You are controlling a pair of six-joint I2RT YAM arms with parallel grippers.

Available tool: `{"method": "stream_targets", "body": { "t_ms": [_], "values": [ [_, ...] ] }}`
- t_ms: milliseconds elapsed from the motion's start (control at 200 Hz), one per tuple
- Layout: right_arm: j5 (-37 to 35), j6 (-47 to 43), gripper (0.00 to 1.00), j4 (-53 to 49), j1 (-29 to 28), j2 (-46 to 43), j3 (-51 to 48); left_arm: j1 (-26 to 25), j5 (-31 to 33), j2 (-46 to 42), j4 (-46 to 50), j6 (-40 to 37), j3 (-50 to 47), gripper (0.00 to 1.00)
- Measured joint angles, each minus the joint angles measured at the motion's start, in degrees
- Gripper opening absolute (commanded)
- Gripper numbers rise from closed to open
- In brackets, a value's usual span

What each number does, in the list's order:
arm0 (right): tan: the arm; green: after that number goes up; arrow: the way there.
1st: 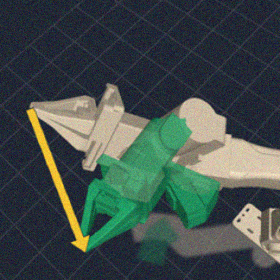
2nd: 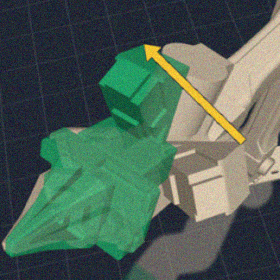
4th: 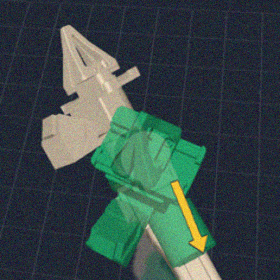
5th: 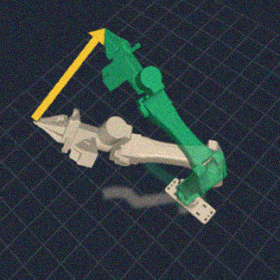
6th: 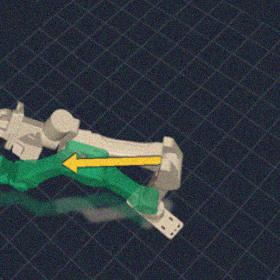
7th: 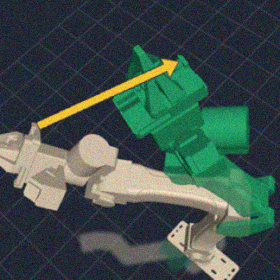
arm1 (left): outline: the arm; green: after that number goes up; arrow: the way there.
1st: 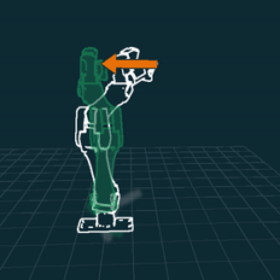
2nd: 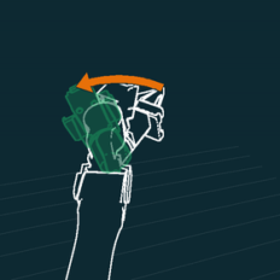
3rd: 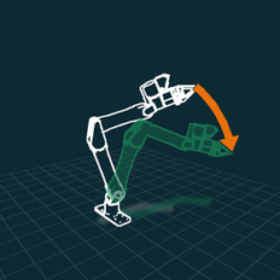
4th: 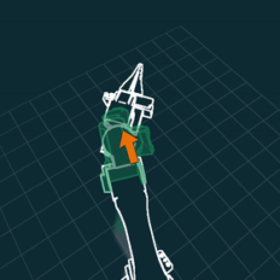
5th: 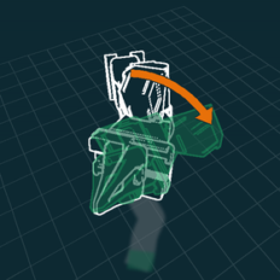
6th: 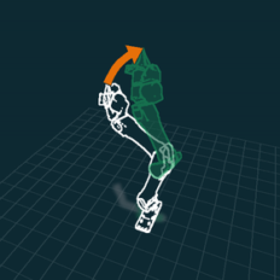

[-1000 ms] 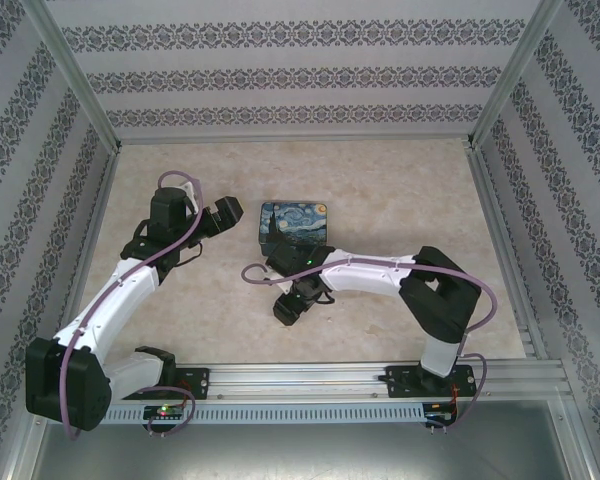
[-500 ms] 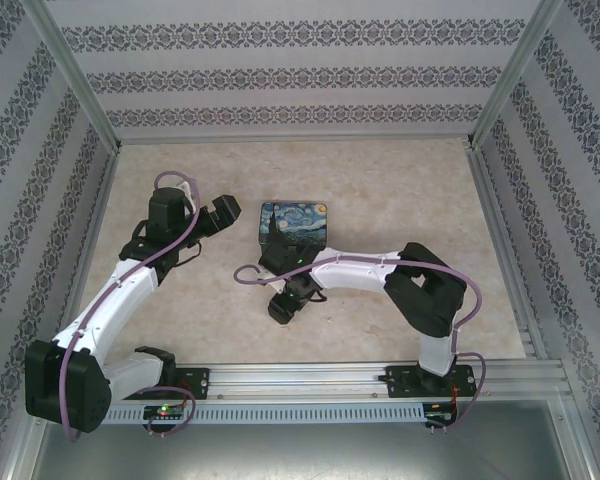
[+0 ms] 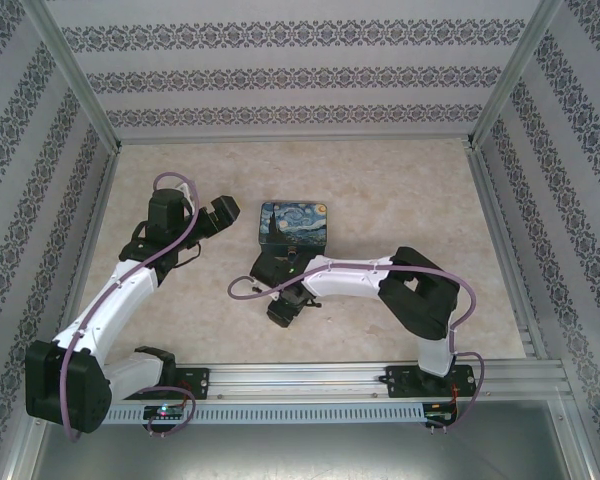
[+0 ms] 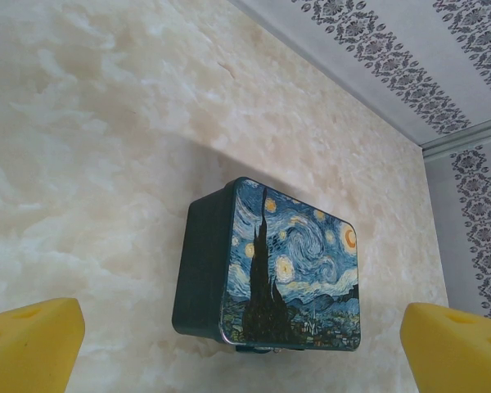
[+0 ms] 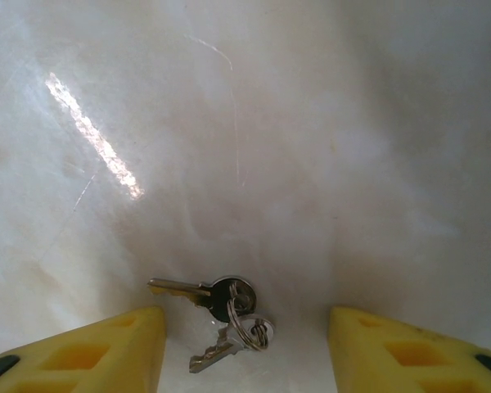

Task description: Unlock the padlock with the key

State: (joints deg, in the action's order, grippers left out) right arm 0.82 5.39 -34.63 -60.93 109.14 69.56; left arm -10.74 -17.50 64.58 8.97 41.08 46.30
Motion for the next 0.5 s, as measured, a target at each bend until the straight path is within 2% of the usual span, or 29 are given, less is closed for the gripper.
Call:
{"method": "stream_targets", "body": {
  "t_ms": [115, 400, 500],
  "values": [
    [-0.37, -0.07, 0.39, -0.31, 0.02, 0.22, 0.35, 0.0, 0.0, -0.2, 0.0, 0.13, -0.13, 0.99],
    [2.16, 0.57, 0.0, 0.28, 1.66, 0.28, 0.81, 0.0, -0.26, -0.2, -0.17, 0.66, -0.33, 0.99],
    [3.82, 0.68, 0.0, 1.97, 2.78, -0.11, 0.22, 0.0, -0.55, -0.2, -0.22, 1.05, -0.35, 0.99]
  ]
}}
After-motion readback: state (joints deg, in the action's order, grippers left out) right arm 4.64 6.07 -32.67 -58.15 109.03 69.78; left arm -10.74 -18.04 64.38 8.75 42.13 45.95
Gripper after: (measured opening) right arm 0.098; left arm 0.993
